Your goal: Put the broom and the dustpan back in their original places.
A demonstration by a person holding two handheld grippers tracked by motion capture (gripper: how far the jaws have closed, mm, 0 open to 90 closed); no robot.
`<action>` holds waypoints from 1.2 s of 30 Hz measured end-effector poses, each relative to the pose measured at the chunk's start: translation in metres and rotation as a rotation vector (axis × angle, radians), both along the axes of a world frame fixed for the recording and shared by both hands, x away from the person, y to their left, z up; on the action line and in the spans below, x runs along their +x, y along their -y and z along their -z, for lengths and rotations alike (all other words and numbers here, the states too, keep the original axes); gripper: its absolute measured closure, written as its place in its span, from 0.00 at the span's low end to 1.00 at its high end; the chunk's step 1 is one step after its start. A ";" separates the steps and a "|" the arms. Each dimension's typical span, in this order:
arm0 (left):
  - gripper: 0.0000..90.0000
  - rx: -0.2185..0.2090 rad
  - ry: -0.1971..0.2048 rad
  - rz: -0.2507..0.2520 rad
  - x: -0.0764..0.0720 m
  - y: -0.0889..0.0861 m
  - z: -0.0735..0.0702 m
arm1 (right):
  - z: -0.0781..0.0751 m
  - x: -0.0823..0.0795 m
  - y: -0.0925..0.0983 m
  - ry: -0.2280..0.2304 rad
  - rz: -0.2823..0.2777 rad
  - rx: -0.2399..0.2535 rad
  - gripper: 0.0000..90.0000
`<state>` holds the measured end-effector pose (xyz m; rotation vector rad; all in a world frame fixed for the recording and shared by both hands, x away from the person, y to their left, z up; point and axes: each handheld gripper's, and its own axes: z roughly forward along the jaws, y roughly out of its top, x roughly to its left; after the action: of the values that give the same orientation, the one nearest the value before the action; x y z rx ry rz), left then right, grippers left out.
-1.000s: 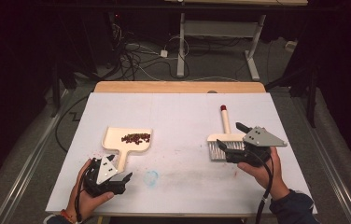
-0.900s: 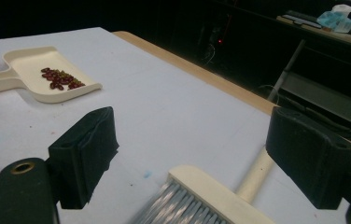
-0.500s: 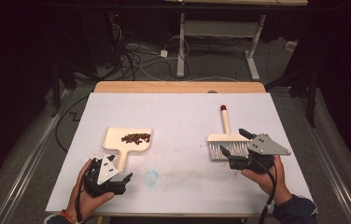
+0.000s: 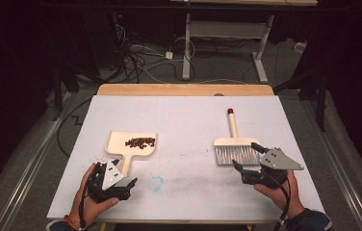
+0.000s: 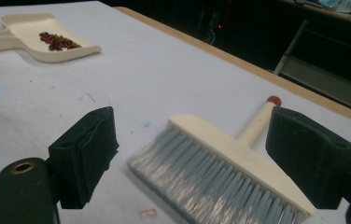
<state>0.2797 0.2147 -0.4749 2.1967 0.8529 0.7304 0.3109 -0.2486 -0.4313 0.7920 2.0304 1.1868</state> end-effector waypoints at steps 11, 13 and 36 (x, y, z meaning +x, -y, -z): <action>0.17 -0.001 0.011 0.010 0.002 0.001 0.000 | 0.029 -0.012 0.011 -0.042 0.025 -0.022 0.19; 0.17 0.003 0.011 0.012 0.001 0.002 0.000 | 0.034 -0.015 0.012 -0.055 0.026 -0.034 0.19; 0.17 0.002 0.009 0.019 -0.005 0.003 -0.001 | 0.037 -0.019 0.009 -0.064 0.000 -0.053 0.18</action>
<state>0.2748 0.2112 -0.4738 2.1984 0.8266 0.7321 0.2923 -0.2580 -0.4683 0.8130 2.1049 1.1165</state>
